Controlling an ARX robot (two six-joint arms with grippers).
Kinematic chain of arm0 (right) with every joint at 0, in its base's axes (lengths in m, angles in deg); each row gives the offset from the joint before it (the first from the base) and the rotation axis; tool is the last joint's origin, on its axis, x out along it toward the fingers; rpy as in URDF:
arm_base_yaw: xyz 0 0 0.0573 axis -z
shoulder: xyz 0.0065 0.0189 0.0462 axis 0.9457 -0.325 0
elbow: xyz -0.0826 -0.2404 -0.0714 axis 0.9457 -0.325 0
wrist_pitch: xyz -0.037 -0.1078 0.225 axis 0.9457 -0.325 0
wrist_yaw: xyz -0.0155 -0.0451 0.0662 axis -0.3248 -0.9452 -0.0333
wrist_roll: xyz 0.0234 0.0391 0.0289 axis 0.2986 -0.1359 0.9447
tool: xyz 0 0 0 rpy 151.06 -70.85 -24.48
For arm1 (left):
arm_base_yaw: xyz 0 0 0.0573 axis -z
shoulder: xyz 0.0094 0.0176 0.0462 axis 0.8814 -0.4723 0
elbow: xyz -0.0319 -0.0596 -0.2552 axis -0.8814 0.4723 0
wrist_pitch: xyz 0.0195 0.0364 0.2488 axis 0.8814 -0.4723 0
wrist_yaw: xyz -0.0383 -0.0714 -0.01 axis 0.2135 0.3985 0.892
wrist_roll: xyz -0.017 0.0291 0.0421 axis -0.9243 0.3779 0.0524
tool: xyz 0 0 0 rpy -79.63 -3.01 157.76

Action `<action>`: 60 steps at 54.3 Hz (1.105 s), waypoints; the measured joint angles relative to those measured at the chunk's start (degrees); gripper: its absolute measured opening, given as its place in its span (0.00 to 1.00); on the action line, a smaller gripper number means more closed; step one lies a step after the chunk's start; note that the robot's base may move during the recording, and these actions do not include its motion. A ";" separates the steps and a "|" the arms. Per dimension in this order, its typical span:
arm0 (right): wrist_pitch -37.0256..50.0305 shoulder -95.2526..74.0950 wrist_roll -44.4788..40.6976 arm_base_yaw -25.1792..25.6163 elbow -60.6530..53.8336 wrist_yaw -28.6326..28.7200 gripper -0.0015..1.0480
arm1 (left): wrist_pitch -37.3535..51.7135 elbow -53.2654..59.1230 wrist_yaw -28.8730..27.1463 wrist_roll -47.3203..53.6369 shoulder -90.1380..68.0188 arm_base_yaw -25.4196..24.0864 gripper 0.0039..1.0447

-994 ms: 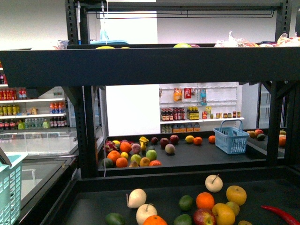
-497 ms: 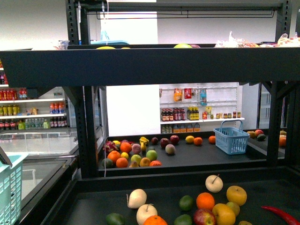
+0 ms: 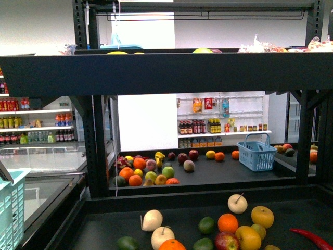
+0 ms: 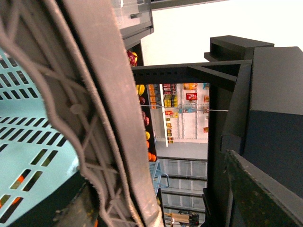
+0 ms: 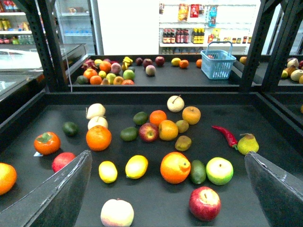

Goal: Pick lemon from shelf

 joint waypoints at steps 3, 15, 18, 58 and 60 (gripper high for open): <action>0.00 0.00 0.00 0.00 0.00 0.02 0.93 | -0.31 0.00 -0.02 0.76 -0.17 -0.02 0.58; 0.00 0.00 0.00 0.00 0.00 0.00 0.93 | -0.74 0.57 -0.81 2.93 -0.44 -0.68 0.27; 0.00 0.00 0.00 0.00 0.00 0.02 0.93 | -0.72 0.94 -0.72 3.17 -0.39 -0.74 0.22; 0.00 0.00 0.00 0.00 0.00 0.00 0.93 | 3.96 21.38 25.64 26.58 20.20 6.75 0.12; 0.00 0.00 0.00 0.00 0.00 0.00 0.93 | 4.17 22.01 26.45 26.77 20.48 8.04 0.12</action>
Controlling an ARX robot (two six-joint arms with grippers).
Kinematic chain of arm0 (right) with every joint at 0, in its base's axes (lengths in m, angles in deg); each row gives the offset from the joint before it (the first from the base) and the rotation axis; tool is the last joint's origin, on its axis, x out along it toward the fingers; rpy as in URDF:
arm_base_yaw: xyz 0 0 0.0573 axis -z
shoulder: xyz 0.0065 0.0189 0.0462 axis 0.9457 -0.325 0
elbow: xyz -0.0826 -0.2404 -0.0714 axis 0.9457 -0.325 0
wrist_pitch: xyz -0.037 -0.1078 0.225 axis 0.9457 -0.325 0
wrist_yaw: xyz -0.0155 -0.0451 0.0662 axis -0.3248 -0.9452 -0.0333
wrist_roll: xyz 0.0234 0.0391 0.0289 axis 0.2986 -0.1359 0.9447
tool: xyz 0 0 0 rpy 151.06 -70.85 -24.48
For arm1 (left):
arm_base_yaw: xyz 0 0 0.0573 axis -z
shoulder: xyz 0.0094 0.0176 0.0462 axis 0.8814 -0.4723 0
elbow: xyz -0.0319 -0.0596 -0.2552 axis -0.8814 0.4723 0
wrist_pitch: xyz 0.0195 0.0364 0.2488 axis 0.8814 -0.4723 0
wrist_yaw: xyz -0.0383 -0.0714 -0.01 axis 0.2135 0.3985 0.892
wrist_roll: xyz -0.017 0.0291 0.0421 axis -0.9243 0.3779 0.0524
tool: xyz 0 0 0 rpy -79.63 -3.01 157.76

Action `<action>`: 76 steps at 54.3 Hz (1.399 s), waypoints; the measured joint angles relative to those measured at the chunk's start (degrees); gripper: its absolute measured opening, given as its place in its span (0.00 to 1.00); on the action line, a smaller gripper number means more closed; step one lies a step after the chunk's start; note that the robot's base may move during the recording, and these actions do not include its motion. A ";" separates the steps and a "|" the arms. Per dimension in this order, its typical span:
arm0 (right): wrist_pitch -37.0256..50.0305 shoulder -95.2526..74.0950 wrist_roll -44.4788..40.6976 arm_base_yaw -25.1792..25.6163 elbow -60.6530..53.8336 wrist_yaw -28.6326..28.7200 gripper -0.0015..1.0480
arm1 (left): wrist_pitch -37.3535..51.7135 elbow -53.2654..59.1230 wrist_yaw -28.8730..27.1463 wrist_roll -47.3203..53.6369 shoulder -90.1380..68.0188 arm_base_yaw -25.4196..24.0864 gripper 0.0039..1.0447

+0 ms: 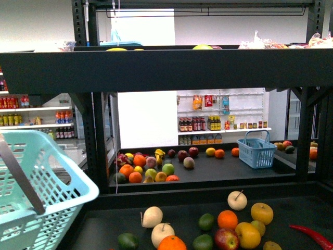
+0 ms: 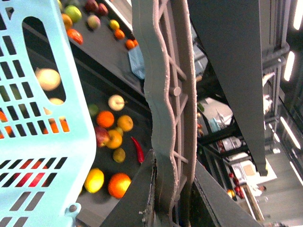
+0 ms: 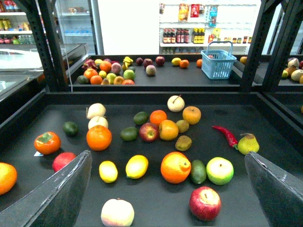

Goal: Pick lemon from shelf

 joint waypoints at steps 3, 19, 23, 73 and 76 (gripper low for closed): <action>0.00 0.00 0.00 0.00 0.00 0.00 0.93 | 0.26 0.79 0.28 0.11 0.02 1.60 0.12; 0.00 0.00 0.00 0.00 0.00 0.02 0.93 | 8.26 1.42 -1.01 -0.09 -5.57 12.96 0.12; 0.00 0.00 0.00 0.00 0.00 0.00 0.93 | 9.03 0.44 -1.05 -0.52 -7.28 16.02 0.12; 0.00 0.00 0.00 0.00 0.00 0.00 0.93 | 11.76 -11.10 -6.84 -4.09 -20.20 33.48 0.12; 0.00 0.00 0.00 0.00 0.00 0.00 0.93 | 11.26 -11.41 -7.52 -3.72 -20.31 33.55 0.12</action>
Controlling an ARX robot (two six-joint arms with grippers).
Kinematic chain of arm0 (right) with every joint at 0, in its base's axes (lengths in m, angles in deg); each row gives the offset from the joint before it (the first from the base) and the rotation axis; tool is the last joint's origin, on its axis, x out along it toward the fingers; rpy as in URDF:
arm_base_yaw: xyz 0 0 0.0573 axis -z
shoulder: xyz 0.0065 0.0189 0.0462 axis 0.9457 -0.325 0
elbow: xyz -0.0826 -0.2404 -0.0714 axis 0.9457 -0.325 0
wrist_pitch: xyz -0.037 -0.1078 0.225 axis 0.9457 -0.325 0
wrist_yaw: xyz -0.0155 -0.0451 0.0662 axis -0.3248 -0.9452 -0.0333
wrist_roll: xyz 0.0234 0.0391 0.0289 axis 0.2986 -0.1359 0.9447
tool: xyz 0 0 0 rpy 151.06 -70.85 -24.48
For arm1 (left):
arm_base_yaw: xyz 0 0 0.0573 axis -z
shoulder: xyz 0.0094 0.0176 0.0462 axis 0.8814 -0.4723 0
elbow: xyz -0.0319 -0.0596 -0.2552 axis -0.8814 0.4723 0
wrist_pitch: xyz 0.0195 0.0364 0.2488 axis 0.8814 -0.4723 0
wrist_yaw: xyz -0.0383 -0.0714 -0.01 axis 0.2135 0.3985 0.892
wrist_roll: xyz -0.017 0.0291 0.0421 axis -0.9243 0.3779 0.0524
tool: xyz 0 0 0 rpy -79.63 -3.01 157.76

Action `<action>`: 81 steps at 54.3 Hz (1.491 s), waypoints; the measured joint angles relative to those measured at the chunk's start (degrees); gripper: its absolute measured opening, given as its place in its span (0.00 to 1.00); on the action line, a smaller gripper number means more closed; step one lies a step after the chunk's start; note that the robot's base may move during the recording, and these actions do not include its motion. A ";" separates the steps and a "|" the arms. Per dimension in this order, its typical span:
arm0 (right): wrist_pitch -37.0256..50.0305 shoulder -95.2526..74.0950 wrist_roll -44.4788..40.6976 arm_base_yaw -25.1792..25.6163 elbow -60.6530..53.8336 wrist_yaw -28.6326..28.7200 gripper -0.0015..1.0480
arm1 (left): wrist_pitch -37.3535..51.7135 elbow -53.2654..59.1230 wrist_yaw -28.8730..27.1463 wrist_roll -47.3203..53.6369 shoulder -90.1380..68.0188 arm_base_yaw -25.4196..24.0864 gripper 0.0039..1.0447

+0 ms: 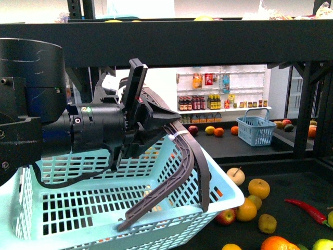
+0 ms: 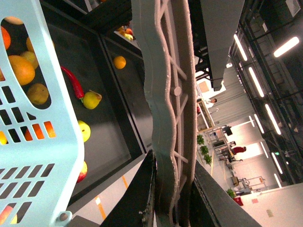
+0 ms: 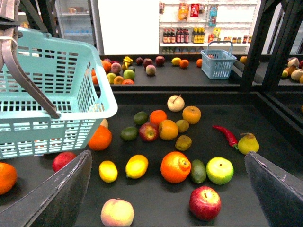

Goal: Pick lemon from shelf

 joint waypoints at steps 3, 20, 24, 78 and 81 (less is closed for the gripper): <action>0.00 0.00 0.00 0.00 0.00 0.00 0.93 | -0.55 -0.33 -0.76 0.24 -0.07 0.02 0.12; -10.80 -9.73 11.02 3.43 3.78 9.68 0.93 | -1.29 -0.37 -1.22 1.22 -0.72 0.07 0.12; -9.49 -16.20 15.10 7.41 4.96 14.16 0.93 | -1.29 -0.39 -1.01 1.31 -0.72 0.13 0.12; -2.38 -140.80 24.00 -1.25 85.70 4.59 0.93 | -1.29 -0.44 -1.05 1.53 -0.74 0.15 0.12; -4.04 -143.27 24.00 -2.27 89.59 4.02 0.93 | -1.29 -0.44 -1.07 1.53 -0.74 0.15 0.12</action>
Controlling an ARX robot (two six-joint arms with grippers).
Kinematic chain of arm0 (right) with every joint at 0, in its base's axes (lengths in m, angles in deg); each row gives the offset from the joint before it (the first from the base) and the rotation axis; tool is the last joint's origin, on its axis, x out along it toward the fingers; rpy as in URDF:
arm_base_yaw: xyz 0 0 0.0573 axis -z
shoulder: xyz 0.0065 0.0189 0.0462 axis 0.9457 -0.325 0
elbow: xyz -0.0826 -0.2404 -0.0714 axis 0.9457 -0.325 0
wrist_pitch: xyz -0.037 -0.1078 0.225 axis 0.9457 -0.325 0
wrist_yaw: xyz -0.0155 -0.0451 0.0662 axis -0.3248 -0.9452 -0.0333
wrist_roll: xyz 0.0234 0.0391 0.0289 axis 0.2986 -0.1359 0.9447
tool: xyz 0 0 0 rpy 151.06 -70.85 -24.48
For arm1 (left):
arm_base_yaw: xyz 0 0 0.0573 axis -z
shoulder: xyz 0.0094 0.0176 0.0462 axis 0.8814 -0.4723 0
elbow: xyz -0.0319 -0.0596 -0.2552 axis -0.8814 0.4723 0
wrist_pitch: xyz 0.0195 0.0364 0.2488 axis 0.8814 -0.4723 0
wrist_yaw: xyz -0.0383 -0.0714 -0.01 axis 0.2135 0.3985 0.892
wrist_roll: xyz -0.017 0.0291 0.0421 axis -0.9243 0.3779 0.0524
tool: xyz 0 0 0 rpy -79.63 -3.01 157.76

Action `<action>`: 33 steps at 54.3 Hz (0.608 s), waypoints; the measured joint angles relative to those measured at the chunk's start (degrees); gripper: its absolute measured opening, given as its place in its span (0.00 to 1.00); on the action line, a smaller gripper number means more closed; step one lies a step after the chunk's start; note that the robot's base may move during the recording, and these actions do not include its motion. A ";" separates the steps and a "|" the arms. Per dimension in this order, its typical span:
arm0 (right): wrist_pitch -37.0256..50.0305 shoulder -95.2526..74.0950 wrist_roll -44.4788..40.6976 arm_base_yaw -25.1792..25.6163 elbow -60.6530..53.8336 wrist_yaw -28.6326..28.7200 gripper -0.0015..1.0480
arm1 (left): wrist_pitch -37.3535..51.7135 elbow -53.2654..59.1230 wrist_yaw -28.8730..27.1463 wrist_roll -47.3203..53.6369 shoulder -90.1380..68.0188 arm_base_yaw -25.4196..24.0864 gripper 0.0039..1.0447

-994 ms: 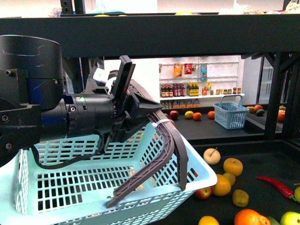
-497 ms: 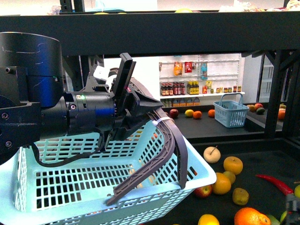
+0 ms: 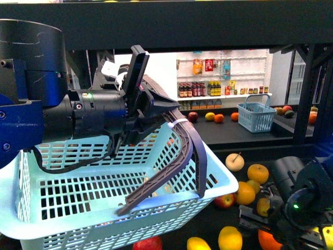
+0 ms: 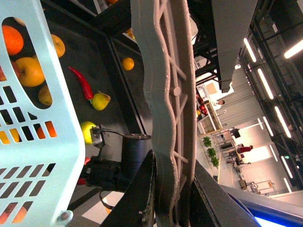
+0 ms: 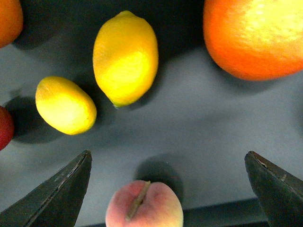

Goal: Pick lemon from shelf

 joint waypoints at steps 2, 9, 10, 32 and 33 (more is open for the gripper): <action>-1.40 -2.14 -0.02 -0.79 3.39 -0.46 0.93 | 0.00 0.00 -0.02 0.00 0.00 0.00 0.12; -6.05 -8.31 -1.07 -2.62 14.19 -3.10 0.93 | 0.00 0.00 0.02 0.00 0.00 0.00 0.12; -6.43 -9.03 -1.20 -2.80 15.43 -3.32 0.93 | 0.00 0.00 0.02 0.00 0.00 0.00 0.12; -12.57 -23.39 -6.14 -3.56 37.09 -4.57 0.93 | 0.00 0.00 0.00 0.00 0.00 0.00 0.12; -12.74 -24.02 -6.27 -3.58 37.97 -4.31 0.93 | 0.00 0.00 0.00 0.00 0.00 0.00 0.12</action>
